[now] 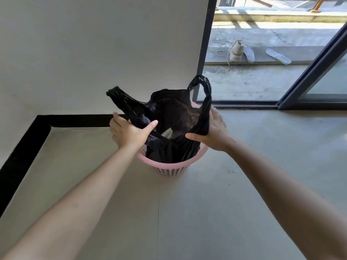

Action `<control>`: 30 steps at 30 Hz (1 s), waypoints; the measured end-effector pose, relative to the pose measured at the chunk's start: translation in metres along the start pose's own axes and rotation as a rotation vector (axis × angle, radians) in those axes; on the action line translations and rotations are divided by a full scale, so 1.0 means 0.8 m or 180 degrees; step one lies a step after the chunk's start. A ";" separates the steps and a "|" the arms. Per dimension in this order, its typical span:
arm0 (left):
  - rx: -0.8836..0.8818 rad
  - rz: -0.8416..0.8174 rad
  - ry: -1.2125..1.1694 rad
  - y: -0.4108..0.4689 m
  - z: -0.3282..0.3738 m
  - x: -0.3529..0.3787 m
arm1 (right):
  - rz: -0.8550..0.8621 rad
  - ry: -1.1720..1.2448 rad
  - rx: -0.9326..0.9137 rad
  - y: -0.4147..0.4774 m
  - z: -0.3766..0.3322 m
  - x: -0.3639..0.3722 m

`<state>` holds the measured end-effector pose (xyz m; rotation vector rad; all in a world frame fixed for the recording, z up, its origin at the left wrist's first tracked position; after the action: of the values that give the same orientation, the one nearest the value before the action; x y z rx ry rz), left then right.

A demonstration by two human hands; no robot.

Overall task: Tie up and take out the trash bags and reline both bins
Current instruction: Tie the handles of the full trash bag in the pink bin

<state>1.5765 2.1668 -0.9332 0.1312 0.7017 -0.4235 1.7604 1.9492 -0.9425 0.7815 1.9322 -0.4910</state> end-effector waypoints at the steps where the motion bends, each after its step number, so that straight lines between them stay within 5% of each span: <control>1: -0.0022 -0.0149 -0.0154 0.005 0.001 0.003 | 0.0016 0.0051 -0.0067 0.005 -0.007 -0.003; 5: 0.0497 -0.0527 -0.0573 0.026 0.033 0.009 | 0.0350 0.0749 -0.0440 0.003 -0.046 -0.020; 7: 0.0507 -0.0719 -0.1491 0.024 0.052 0.008 | 0.0373 0.1467 -0.0351 -0.003 -0.059 -0.021; 11: -0.0237 -0.0881 -0.3027 0.012 0.073 0.008 | 0.0355 0.2302 0.0091 -0.004 -0.056 -0.019; 17: -0.1036 -0.1833 -0.4139 -0.006 0.084 0.033 | 0.0039 0.1787 0.0529 -0.005 -0.037 -0.022; 20: -0.0872 -0.2170 -0.4303 -0.018 0.090 0.033 | -0.0199 0.2018 0.0395 -0.010 -0.049 -0.021; 23: -0.0413 -0.2429 -0.3561 -0.033 0.095 0.032 | -0.0194 0.1747 0.0241 -0.009 -0.058 -0.013; 26: -0.0222 -0.1913 -0.2839 -0.028 0.091 0.031 | -0.0108 0.1102 0.0023 -0.007 -0.061 -0.001; 30: -0.0390 -0.1391 -0.3275 0.004 0.082 0.016 | 0.0200 0.0611 -0.0670 -0.015 -0.075 -0.012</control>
<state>1.6258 2.1489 -0.8918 -0.3520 -0.2748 -0.7756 1.7172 1.9750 -0.9059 0.7718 2.0886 -0.1749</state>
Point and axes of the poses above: each hand's wrist, its own y-axis towards the middle knuckle, its own x-axis out of the palm, z = x × y, the point moved 6 cm from there along y, towards the middle knuckle, and after that the axes turned 4 degrees about -y, right-handed, at the moved point
